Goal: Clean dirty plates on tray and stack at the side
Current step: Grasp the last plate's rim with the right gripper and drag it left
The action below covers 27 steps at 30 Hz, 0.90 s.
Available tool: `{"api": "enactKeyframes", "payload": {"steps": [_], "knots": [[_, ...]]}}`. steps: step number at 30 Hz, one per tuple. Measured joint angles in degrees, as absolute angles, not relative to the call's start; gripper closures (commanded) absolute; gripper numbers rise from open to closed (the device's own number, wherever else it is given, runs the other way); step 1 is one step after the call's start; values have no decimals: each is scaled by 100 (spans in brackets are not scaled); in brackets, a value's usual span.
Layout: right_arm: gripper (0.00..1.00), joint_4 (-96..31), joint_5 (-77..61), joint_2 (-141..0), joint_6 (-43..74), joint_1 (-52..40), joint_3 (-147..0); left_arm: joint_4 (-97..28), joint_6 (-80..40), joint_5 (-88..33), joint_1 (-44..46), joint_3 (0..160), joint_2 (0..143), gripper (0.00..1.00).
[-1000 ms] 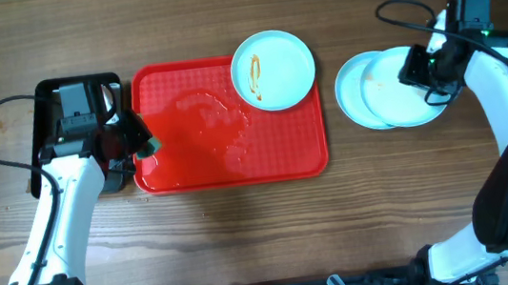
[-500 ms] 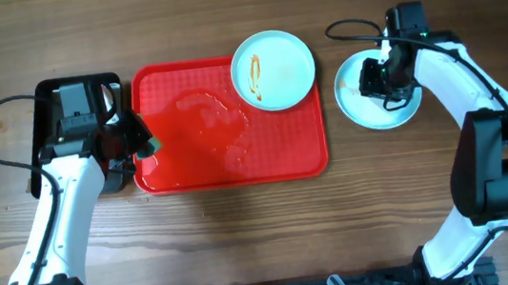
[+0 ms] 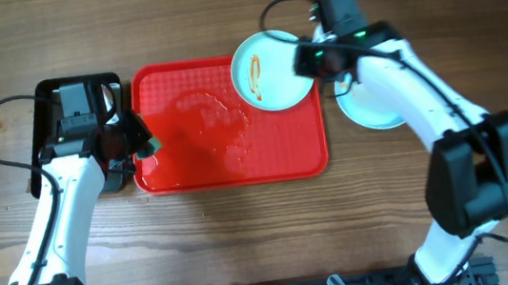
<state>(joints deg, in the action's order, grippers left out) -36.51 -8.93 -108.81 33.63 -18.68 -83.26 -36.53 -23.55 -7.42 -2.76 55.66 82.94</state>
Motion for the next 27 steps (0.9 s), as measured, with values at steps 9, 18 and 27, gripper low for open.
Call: {"api": "enactKeyframes", "payload": {"steps": [9, 18, 27], "knots": [[71, -3922, -1208, -11832, 3848, -2403, -8331, -3741, -2373, -742, -276, 5566, 8294, 96], [72, -4042, -1730, -11957, 3933, -3214, -8331, -3817, -2373, -742, -276, 5566, 8294, 96], [71, -4945, -1619, -11994, 3461, -3299, -9196, -3789, -2373, -742, -276, 5566, 8294, 96]]}}
